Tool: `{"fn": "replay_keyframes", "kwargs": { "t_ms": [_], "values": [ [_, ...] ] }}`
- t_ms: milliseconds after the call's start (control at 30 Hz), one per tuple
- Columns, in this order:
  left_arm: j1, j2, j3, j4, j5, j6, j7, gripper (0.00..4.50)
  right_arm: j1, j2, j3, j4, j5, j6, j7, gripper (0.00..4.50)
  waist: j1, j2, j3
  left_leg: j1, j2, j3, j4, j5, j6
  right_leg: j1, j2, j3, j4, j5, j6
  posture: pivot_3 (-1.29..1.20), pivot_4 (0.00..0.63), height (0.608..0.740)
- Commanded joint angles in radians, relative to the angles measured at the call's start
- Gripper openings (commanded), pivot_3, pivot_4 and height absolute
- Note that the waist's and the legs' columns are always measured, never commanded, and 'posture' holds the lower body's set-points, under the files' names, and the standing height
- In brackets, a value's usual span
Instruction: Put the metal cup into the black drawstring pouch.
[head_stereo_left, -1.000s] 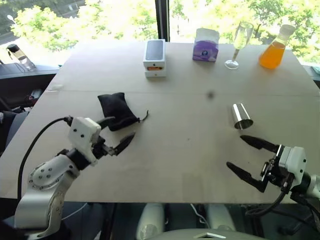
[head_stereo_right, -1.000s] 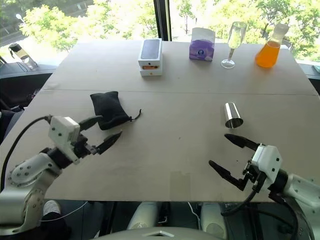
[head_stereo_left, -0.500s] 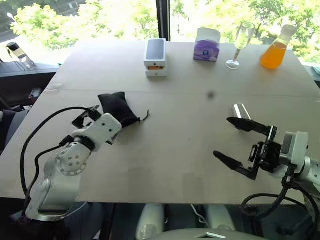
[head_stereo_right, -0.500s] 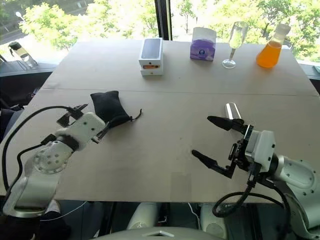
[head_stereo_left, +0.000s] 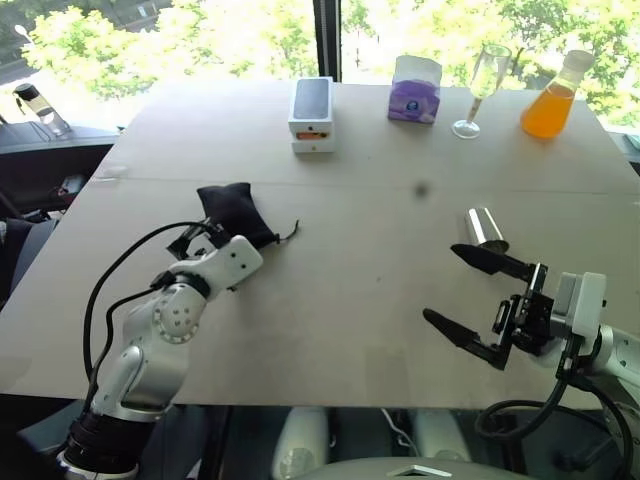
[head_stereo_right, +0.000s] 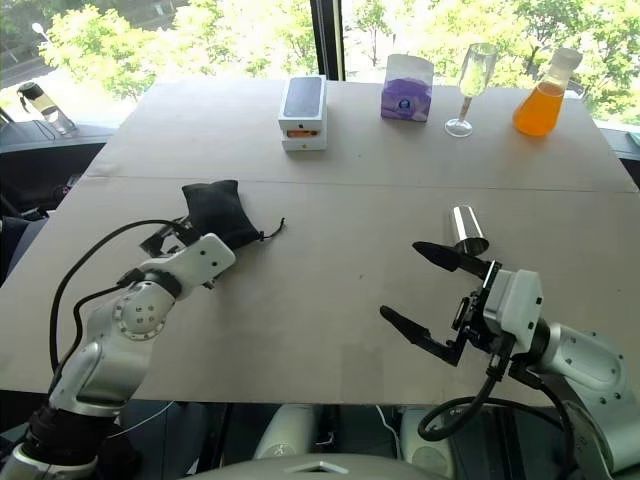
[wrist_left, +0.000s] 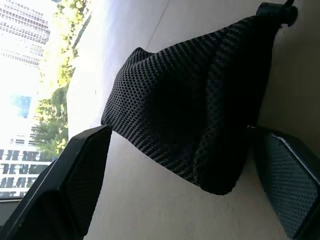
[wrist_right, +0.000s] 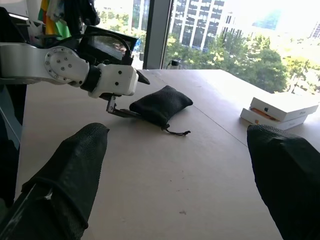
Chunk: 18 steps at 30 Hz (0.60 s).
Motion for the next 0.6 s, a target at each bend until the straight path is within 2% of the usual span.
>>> {"fn": "replay_keyframes", "kwargs": {
  "t_ms": [33, 600],
  "values": [
    [0.0, -0.005, 0.008, -0.035, 0.03, -0.013, 0.004, 4.45, 0.006, 0.005, -0.014, -0.02, -0.003, -0.025, -0.007, 4.5, 0.0, 0.0, 0.0, 0.0, 0.0, 0.0, 0.0, 0.0, 0.0, 0.0, 0.0, 0.0, 0.0, 0.0, 0.0, 0.0, 0.15, 0.737],
    [-0.097, -0.017, -0.014, 0.116, 0.099, -0.123, 0.052, 4.45, 0.037, 0.028, 0.003, -0.01, -0.04, -0.056, -0.006, 4.5, 0.0, 0.0, 0.0, 0.0, 0.0, 0.0, 0.0, 0.0, 0.0, 0.0, 0.0, 0.0, 0.001, 0.0, 0.0, 0.0, 0.15, 0.737]
  ]
}}
